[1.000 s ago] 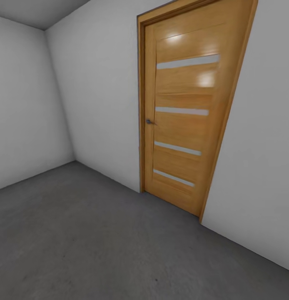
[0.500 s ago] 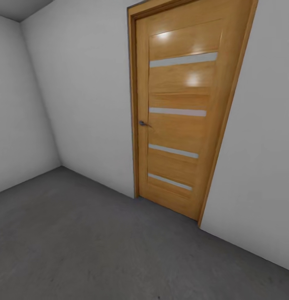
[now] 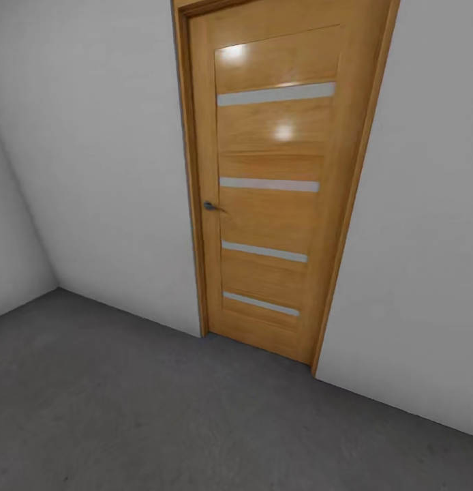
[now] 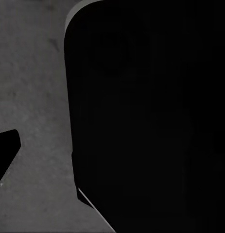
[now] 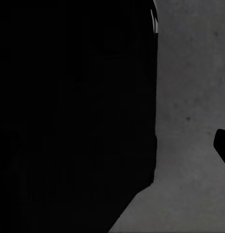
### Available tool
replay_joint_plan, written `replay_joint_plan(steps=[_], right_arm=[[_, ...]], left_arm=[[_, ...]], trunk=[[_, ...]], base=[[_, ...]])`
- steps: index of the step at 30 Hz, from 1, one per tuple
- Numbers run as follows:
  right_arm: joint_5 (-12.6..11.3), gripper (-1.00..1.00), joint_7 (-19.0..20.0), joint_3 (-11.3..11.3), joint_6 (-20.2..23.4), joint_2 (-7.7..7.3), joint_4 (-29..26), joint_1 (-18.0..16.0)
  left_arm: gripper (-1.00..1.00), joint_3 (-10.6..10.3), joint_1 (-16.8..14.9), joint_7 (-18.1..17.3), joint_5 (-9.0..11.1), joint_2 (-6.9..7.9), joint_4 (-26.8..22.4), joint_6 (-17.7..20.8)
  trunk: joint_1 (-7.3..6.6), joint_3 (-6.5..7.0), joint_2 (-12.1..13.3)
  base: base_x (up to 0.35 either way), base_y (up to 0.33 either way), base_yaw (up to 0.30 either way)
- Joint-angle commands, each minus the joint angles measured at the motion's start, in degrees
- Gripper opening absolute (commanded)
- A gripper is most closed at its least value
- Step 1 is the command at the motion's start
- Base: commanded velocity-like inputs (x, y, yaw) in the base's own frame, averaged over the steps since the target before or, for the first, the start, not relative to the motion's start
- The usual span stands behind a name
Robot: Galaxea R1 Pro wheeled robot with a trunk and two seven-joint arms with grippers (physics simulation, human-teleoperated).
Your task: Move the two storage containers from the living room to the garage. In the garage, place one container on the floor and stack the other container on top of it (either order is fine).
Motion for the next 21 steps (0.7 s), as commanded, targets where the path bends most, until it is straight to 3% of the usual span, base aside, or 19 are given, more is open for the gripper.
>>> replay_joint_plan(steps=[1,21], right_arm=[[0.0,1.0,0.0,-0.3,0.0,0.0,0.0,0.0],[0.0,1.0,-0.1,-0.2,0.0,0.07,0.0,0.0]], left_arm=[[1.0,-0.1,0.0,0.0,-0.1,0.01,0.0,-0.2],[1.0,-0.1,0.0,-0.2,-0.1,-0.03,0.0,-0.3]], trunk=[[0.03,-0.04,0.0],[0.03,-0.04,0.0]], base=[[0.295,0.199,-0.281],[0.295,0.2,-0.28]])
